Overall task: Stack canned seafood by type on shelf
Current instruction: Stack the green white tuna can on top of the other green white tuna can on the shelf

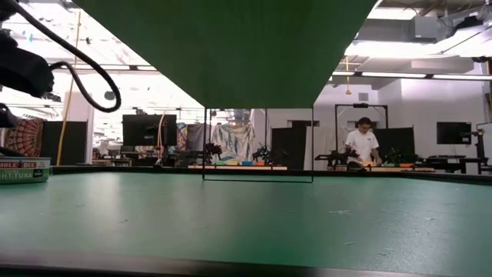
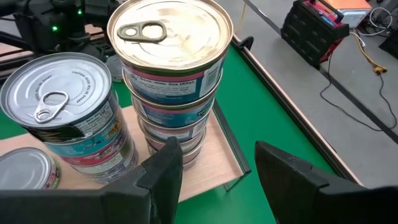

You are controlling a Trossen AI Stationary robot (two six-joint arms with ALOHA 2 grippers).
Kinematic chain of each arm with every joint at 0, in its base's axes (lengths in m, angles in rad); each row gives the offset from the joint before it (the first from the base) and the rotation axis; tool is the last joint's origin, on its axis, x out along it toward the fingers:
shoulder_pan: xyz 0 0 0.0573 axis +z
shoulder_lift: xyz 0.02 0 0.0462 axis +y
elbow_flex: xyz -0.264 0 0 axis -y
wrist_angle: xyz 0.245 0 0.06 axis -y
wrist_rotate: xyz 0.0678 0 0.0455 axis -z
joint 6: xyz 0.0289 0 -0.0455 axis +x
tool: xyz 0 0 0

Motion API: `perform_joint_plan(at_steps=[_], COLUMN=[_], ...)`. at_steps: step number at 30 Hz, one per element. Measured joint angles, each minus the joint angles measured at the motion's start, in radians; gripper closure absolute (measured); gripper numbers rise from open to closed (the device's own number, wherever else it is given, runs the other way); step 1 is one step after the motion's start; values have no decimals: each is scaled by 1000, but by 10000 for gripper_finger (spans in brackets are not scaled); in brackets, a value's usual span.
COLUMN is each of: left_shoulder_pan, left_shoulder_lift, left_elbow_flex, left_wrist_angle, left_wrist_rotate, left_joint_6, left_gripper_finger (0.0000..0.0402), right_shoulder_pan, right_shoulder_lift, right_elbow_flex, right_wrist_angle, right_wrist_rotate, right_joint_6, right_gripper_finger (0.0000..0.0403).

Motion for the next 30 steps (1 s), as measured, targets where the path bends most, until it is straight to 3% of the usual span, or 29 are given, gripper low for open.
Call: perform_joint_plan(at_steps=[11,23,30], left_shoulder_pan=[89,165,184], left_shoulder_lift=[7,-33,-124], left_elbow_flex=[-9,4,131], left_wrist_angle=[-206,-251,-379], left_wrist_rotate=[-47,-32,-205], left_joint_6=[-127,-137,-172], left_gripper_finger=[401,401,401], right_shoulder_pan=[7,6,6], right_shoulder_lift=[0,0,0], right_elbow_flex=[0,0,0], right_wrist_angle=[-1,-2,-2], right_wrist_rotate=[0,0,-20], right_joint_6=[4,-4,-4], right_gripper_finger=[175,175,175])
